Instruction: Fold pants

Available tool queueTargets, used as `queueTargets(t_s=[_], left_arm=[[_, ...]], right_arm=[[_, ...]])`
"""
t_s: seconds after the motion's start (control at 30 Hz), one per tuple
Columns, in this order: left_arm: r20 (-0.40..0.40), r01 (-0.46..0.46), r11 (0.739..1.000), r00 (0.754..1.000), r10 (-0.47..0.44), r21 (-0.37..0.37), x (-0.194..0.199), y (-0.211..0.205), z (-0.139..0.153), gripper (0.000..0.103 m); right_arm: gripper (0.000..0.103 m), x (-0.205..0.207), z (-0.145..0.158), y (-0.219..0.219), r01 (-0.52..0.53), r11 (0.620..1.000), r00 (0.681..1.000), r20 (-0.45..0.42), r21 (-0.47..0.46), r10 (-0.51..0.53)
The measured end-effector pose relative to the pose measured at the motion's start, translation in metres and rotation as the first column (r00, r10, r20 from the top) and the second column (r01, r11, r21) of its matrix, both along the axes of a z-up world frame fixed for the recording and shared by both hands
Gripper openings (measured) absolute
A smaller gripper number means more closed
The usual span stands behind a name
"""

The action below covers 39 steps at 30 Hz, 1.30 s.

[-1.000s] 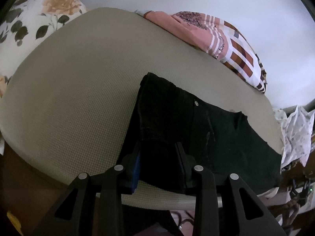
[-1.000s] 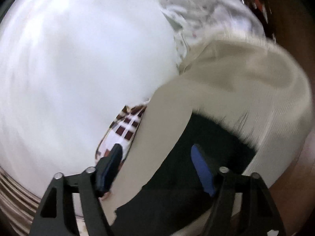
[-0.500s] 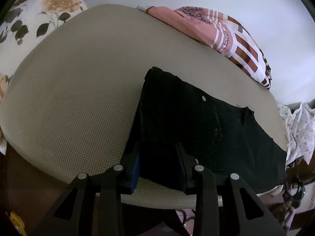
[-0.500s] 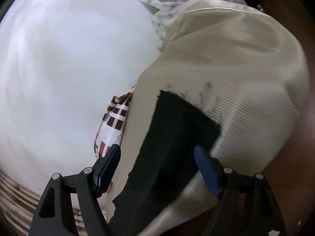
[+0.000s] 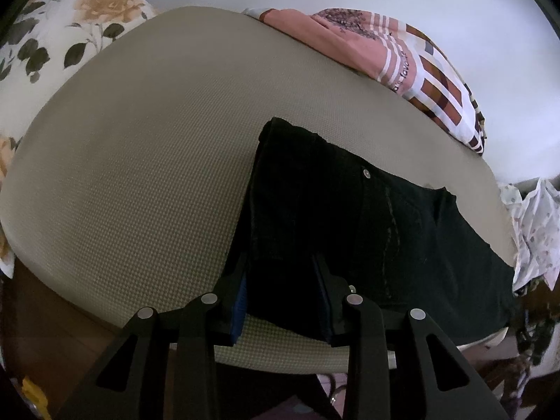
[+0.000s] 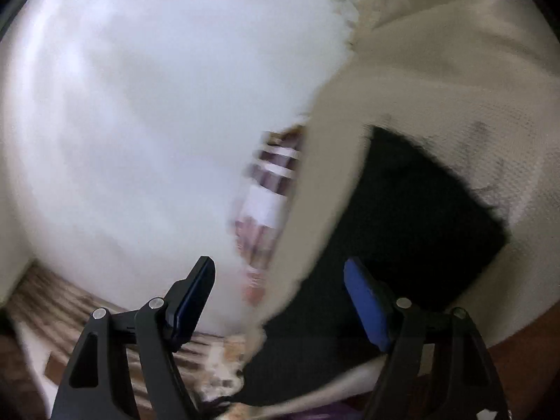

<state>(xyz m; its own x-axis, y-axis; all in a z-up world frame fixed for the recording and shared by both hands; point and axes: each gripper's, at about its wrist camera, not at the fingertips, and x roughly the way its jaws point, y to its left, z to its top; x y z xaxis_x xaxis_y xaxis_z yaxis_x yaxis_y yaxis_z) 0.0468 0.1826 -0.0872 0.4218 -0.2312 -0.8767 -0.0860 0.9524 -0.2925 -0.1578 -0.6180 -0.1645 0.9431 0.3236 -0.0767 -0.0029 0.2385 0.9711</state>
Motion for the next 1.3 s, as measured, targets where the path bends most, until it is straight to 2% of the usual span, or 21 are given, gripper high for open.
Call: queueTargets(t_s=[0.03, 0.1, 0.17, 0.27, 0.37, 0.47, 0.57, 0.67, 0.7, 0.73, 0.8, 0.83, 0.9, 0.97, 1.03, 1.2, 1.3], left_arm=[[0.0, 0.001, 1.0, 1.0, -0.001, 0.0, 0.0, 0.0, 0.0, 0.034], [-0.002, 0.0, 1.0, 1.0, 0.0, -0.001, 0.0, 0.0, -0.001, 0.034], [-0.001, -0.001, 1.0, 1.0, 0.001, -0.004, 0.0, 0.0, -0.001, 0.034], [-0.001, -0.007, 1.0, 1.0, 0.007, -0.008, -0.001, 0.0, -0.002, 0.034], [-0.005, -0.011, 1.0, 1.0, 0.011, -0.009, -0.001, 0.001, -0.004, 0.035], [-0.007, -0.011, 1.0, 1.0, 0.011, -0.013, -0.001, 0.001, -0.004, 0.035], [-0.008, -0.015, 1.0, 1.0, 0.014, -0.01, 0.0, 0.0, -0.004, 0.035], [-0.008, -0.012, 1.0, 1.0, 0.012, -0.007, 0.0, 0.0, -0.004, 0.035], [-0.008, -0.01, 1.0, 1.0, 0.01, -0.006, 0.0, 0.0, -0.004, 0.035], [-0.007, -0.008, 1.0, 1.0, 0.008, -0.007, 0.001, 0.0, -0.003, 0.035], [-0.004, -0.005, 1.0, 1.0, 0.005, -0.005, 0.001, 0.001, -0.002, 0.035], [-0.005, -0.004, 1.0, 1.0, 0.004, -0.004, 0.001, 0.001, -0.003, 0.035], [-0.006, -0.008, 1.0, 1.0, 0.008, -0.005, 0.002, 0.001, -0.004, 0.035], [-0.01, -0.013, 1.0, 1.0, 0.013, -0.009, 0.002, 0.002, -0.005, 0.035], [-0.009, -0.015, 1.0, 1.0, 0.015, -0.013, 0.002, 0.003, -0.005, 0.035], [-0.005, -0.012, 1.0, 1.0, 0.012, -0.007, 0.0, 0.002, -0.003, 0.035], [-0.002, -0.015, 1.0, 1.0, 0.015, -0.01, -0.001, 0.002, -0.004, 0.035]], right_arm=[[0.075, -0.007, 0.006, -0.002, 0.044, 0.998, 0.999, -0.012, -0.039, -0.045], [0.075, -0.015, 0.013, -0.006, 0.085, 0.984, 0.987, -0.125, -0.159, -0.105], [0.075, -0.015, 0.007, -0.005, 0.071, 0.977, 0.972, -0.208, -0.201, -0.113], [0.075, -0.017, -0.005, -0.005, 0.082, 0.974, 0.955, -0.264, -0.213, -0.138], [0.075, -0.015, -0.013, -0.008, 0.105, 0.974, 0.952, -0.264, -0.201, -0.157], [0.075, -0.008, -0.017, -0.01, 0.104, 0.964, 0.937, -0.3, -0.243, -0.177], [0.075, 0.0, -0.019, -0.013, 0.122, 0.961, 0.942, -0.275, -0.247, -0.191], [0.075, 0.013, -0.02, -0.014, 0.072, 0.975, 0.955, -0.267, -0.209, -0.127], [0.074, 0.014, -0.021, -0.01, 0.034, 0.985, 0.967, -0.243, -0.171, -0.076], [0.073, 0.015, -0.02, -0.005, -0.019, 0.994, 0.985, -0.17, -0.107, 0.001], [0.072, 0.003, -0.01, -0.001, -0.027, 0.997, 0.999, -0.047, -0.079, 0.023], [0.072, -0.004, -0.005, -0.002, -0.008, 0.996, 1.0, -0.027, -0.09, 0.005], [0.072, -0.015, -0.001, -0.005, 0.043, 0.987, 0.994, -0.096, -0.157, -0.059], [0.072, -0.014, -0.001, -0.004, 0.037, 0.969, 0.975, -0.205, -0.246, -0.089], [0.072, -0.013, -0.005, -0.002, 0.039, 0.963, 0.962, -0.251, -0.267, -0.108], [0.072, -0.017, -0.016, -0.011, 0.114, 0.964, 0.944, -0.277, -0.24, -0.18], [0.072, -0.028, -0.016, -0.008, 0.145, 0.964, 0.945, -0.258, -0.222, -0.201]])
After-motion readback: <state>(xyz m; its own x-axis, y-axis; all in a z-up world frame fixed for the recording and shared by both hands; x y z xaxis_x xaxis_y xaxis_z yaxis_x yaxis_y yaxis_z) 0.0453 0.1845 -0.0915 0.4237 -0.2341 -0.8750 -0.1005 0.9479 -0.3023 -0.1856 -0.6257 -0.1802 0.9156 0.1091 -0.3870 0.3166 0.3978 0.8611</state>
